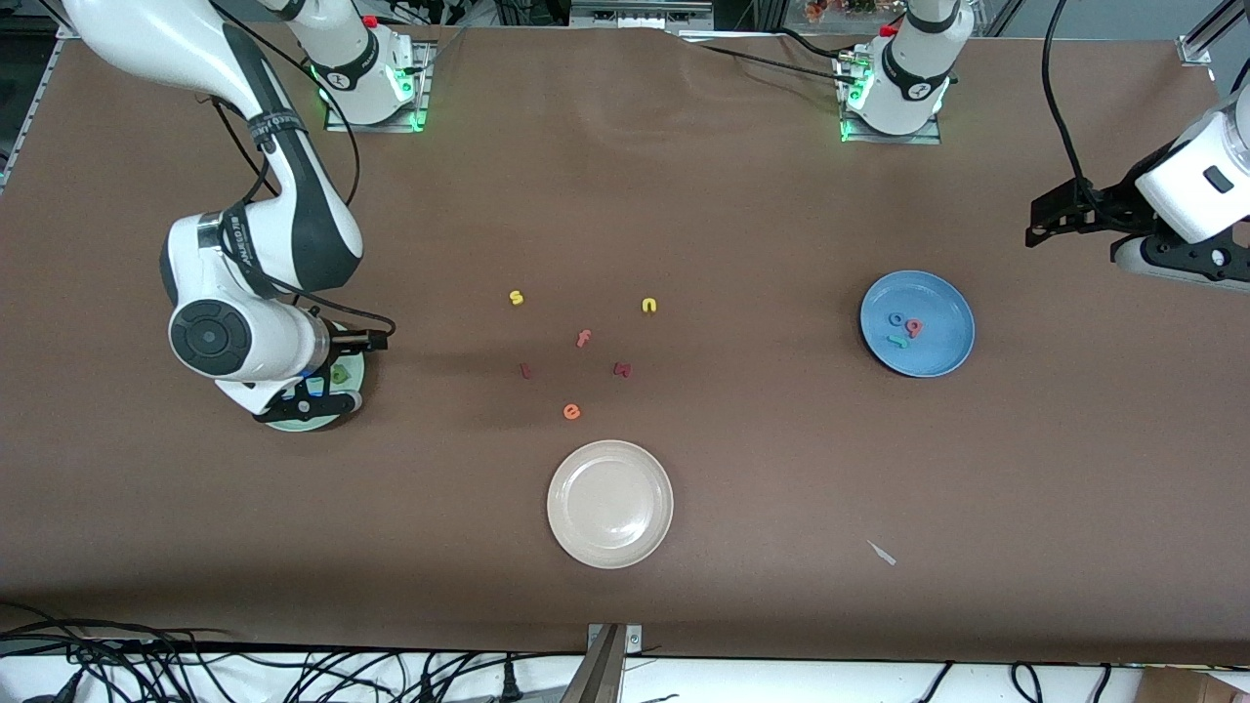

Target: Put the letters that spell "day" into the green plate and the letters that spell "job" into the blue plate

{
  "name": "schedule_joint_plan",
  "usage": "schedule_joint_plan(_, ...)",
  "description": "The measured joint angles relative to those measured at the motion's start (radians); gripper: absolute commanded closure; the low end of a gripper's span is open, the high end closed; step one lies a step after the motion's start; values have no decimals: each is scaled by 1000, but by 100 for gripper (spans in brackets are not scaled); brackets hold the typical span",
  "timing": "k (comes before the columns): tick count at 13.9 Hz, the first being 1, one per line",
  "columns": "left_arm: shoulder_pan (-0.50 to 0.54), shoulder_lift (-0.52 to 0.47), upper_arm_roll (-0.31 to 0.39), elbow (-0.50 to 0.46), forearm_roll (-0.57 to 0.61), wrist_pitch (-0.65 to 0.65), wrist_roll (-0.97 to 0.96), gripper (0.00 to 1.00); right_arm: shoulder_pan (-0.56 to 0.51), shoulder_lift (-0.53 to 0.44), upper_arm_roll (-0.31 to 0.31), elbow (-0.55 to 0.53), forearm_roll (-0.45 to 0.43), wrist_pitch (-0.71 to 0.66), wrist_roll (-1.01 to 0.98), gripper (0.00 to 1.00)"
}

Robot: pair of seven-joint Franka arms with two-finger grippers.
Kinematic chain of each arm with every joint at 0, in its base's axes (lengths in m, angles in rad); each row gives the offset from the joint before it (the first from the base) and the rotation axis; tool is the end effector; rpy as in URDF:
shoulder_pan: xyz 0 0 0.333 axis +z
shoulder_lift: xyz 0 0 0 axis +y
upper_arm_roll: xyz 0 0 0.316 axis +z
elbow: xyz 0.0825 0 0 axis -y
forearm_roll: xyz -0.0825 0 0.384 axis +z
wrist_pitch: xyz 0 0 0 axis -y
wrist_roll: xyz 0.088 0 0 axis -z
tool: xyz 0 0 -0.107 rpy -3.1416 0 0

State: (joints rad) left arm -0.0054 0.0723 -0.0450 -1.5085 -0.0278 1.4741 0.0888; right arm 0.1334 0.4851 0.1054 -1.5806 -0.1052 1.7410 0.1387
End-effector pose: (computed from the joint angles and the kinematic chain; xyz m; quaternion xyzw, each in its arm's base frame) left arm 0.5652 -0.0308 0.6052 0.9960 -0.0701 -0.0530 0.0165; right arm 0.6326 0.1360 0.3363 0.9847 0.0644 -0.1525 0.0541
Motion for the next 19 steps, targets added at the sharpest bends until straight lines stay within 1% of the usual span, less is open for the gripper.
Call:
schedule_joint_plan(2, -7, -1, 0, 1, 16, 0, -39, 0, 0, -4, 4, 61, 3, -96, 0, 0)
schedule_joint_plan(4, -10, 1, 0, -6, 18, 9, -52, 0, -1, -12, 4, 130, 38, -192, -1, 0)
schedule_joint_plan(5, -8, 4, 1, -28, 17, 36, -57, 0, -1, -20, 4, 155, 57, -226, -1, 0)
schedule_joint_plan(7, -6, 13, 4, -90, 16, 96, -63, 0, -2, -52, 3, 173, 70, -237, -1, 0)
schedule_joint_plan(9, -6, 14, 4, -103, 16, 124, -68, 0, -5, -114, 3, 160, 71, -210, -1, 0)
schedule_joint_plan(11, -4, 1, 6, -102, 16, 157, -70, 0, -6, -211, 3, 122, 71, -193, -1, 0)
schedule_joint_plan(12, -3, -9, 7, -101, 16, 179, -71, 0, -11, -259, 3, 108, 71, -195, -1, 0)
schedule_joint_plan(15, 1, -51, 8, -121, 16, 181, -98, 0, -60, -385, 2, 73, 71, -233, -1, 0)
schedule_joint_plan(17, 7, -74, 10, -148, 15, 181, -151, 0, -100, -428, 1, 49, 76, -258, -3, 0)
schedule_joint_plan(19, 7, -82, 11, -157, -4, 181, -177, 0, -122, -442, 1, 36, 81, -260, -4, 0)
